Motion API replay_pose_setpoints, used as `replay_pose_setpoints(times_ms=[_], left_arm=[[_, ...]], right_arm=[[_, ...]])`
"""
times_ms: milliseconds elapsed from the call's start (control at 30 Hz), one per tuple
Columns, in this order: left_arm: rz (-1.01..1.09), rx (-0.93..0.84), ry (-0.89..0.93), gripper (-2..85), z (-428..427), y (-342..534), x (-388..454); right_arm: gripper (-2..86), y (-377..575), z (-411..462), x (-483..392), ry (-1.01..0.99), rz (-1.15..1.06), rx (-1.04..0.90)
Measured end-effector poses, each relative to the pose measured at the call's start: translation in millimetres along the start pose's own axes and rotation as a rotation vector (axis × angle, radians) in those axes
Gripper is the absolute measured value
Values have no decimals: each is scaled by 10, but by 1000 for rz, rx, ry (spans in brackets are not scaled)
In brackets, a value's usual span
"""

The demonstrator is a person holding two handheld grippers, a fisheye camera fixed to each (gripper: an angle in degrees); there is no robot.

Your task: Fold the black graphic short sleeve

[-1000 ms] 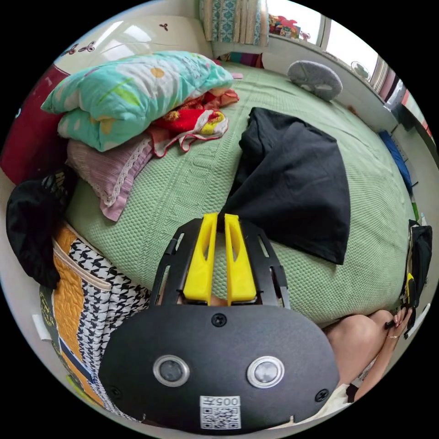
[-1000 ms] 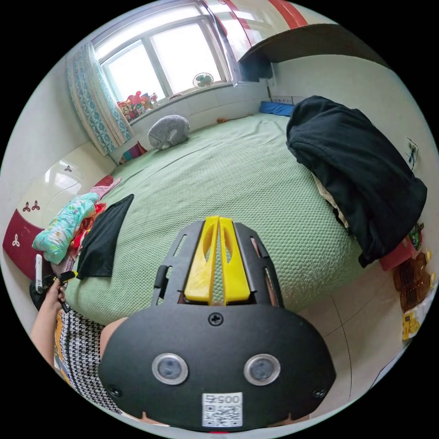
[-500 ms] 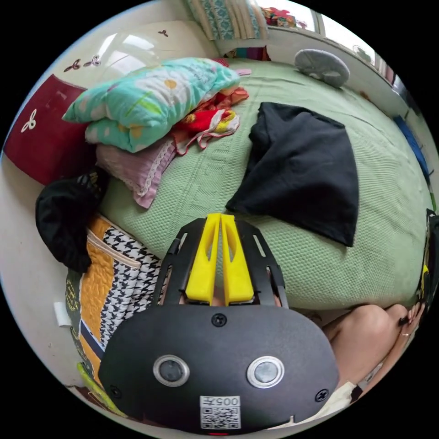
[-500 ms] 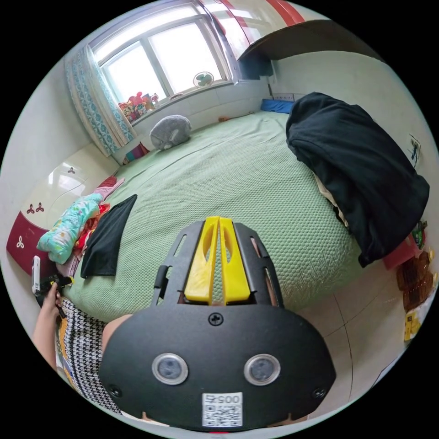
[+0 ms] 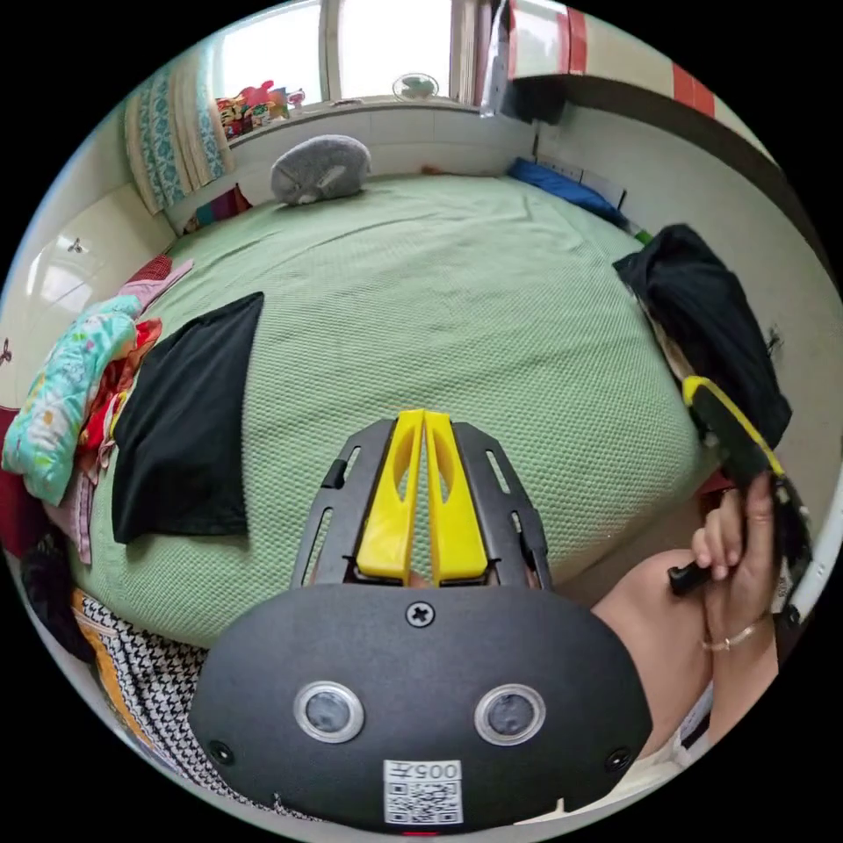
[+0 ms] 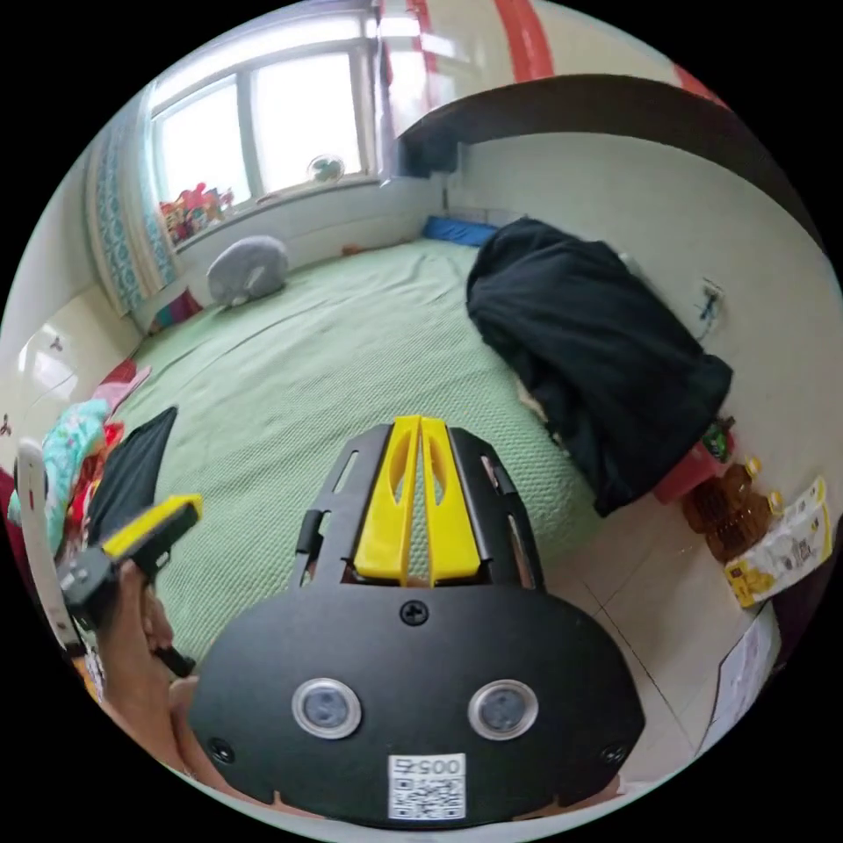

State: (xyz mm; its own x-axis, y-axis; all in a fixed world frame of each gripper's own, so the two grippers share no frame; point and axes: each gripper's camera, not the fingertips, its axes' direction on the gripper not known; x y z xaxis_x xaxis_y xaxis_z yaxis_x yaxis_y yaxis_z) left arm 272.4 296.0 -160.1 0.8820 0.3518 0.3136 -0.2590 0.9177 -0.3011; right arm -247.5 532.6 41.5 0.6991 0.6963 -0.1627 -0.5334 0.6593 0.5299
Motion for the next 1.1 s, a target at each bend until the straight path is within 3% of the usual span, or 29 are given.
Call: replay_pose_setpoints(times_ms=[100, 300, 567, 1100], left_arm=[[53, 61, -21, -2, -88, -87, 305], [9, 33, 163, -4, 19, -171, 638], [6, 31, 189, -6, 133, -214, 1051], [-98, -9, 229, -6, 460, -202, 1045]], right_arm=[[-9, -78, 1, 184, 49, 65, -33], [-10, -247, -89, 464, 143, 128, 16], [-11, -336, 170, 611, 149, 186, -135], [-12, -378, 173, 467, 172, 171, -149]])
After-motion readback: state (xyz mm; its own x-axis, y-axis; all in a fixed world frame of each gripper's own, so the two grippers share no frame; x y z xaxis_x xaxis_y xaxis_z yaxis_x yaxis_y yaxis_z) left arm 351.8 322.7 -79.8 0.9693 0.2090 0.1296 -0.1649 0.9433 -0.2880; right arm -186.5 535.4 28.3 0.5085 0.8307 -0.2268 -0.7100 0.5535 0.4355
